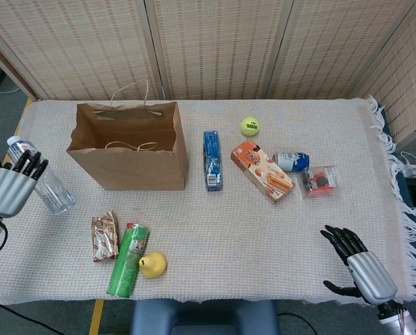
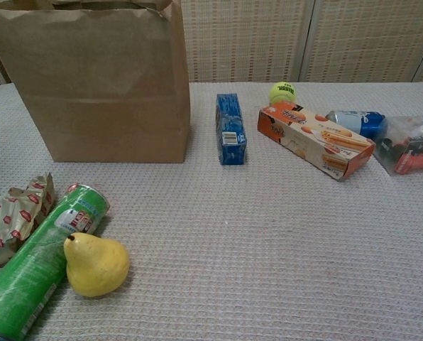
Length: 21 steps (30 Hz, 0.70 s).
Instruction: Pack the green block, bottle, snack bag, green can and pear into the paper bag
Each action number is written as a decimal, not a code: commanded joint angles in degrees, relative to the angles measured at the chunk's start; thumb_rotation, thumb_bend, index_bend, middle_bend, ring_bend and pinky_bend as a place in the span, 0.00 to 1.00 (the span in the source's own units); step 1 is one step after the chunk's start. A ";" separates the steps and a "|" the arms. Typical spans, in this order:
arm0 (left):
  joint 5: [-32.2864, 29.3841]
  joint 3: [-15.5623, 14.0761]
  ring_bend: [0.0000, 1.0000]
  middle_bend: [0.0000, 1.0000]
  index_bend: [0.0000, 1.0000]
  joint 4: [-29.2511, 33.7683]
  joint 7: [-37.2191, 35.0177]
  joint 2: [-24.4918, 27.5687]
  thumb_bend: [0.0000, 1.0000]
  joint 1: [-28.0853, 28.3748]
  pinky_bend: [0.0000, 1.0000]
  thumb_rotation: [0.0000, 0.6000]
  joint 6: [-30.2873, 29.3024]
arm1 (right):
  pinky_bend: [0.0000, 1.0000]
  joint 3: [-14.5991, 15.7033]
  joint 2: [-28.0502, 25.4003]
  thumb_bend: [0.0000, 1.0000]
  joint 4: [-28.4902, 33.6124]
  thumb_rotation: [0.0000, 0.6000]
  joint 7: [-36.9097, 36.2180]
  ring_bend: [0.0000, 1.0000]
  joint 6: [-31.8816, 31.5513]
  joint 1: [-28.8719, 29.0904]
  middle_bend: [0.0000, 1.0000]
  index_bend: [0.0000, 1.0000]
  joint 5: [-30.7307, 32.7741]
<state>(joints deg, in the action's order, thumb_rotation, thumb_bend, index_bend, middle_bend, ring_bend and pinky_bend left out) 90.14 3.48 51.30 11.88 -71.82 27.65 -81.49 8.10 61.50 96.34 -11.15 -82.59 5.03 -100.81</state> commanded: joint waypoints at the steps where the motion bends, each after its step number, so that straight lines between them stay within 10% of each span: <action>1: -14.06 10.75 0.64 0.68 0.66 8.28 -5.13 -1.20 0.64 -3.13 0.75 1.00 -1.87 | 0.00 0.00 -0.01 0.06 0.06 1.00 -0.04 0.00 0.02 0.01 0.00 0.00 0.01; 10: -43.48 31.78 0.64 0.68 0.66 42.76 -13.03 3.37 0.64 -4.23 0.74 1.00 2.96 | 0.00 0.10 -0.10 0.06 0.23 1.00 -0.08 0.00 0.37 0.14 0.00 0.00 -0.01; 21: -45.48 36.22 0.63 0.68 0.67 53.96 -8.21 0.01 0.64 4.91 0.74 1.00 1.39 | 0.00 0.13 -0.18 0.06 0.13 1.00 -0.37 0.00 0.18 0.13 0.00 0.00 -0.18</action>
<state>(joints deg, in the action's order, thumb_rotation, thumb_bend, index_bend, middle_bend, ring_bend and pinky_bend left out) 45.61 38.43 103.54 2.41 -70.59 30.31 -79.66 8.23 61.32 96.47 -11.53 -82.41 5.15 -100.99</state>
